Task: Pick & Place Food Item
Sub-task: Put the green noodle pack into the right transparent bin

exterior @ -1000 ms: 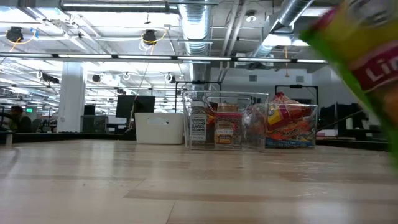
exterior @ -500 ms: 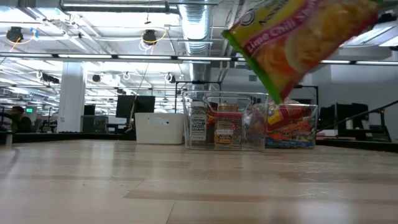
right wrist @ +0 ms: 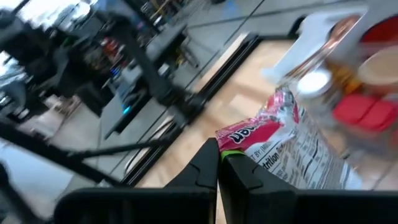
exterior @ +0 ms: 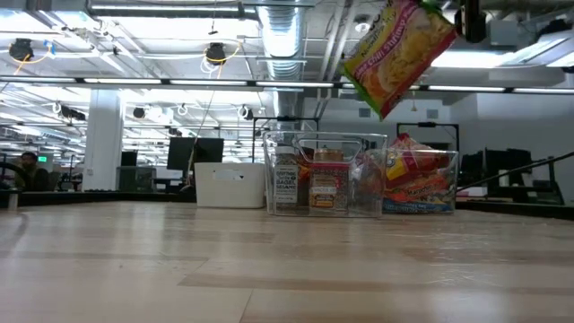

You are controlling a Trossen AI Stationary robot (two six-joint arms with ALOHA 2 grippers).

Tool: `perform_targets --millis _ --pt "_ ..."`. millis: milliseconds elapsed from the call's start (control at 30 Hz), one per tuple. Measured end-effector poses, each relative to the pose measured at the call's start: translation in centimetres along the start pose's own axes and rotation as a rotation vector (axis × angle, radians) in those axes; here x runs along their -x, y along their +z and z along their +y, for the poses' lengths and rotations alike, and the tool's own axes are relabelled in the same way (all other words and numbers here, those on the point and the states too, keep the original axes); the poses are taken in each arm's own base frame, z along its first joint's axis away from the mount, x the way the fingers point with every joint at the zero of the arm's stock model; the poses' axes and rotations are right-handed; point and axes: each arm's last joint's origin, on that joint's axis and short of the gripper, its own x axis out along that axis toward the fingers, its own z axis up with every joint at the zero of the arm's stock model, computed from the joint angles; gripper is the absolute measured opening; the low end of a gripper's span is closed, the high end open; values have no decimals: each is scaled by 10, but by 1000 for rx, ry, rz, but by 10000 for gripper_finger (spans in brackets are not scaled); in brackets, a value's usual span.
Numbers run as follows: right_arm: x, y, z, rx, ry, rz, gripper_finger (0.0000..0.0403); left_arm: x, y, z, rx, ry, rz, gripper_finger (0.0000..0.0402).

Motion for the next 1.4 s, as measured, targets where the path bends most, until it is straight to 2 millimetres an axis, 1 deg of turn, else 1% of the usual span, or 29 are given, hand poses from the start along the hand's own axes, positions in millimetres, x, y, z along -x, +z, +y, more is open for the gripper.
perform_targets --millis 167,267,567,700,933,1067,1167,1400 --pt "4 28 -18 23 -54 -58 0 0 0 1 -3 18 0 208" --pt "4 41 -30 34 -92 -75 0 0 -1 1 -4 25 1 208" --pt "-8 68 -67 22 -212 -41 0 0 0 2 -4 55 -8 208" --pt "-10 81 -82 23 -233 -30 0 0 0 2 -4 58 -9 208" --pt "-21 96 -104 -14 -227 32 0 0 0 2 -4 58 -9 208" --pt "-31 104 -114 -12 -257 -1 0 0 0 2 -3 58 -9 208" --pt "-34 112 -125 -34 -268 -24 0 0 0 2 -1 57 -9 208" --pt "-39 125 -153 -65 -324 -4 0 -1 -1 1 9 57 -8 208"
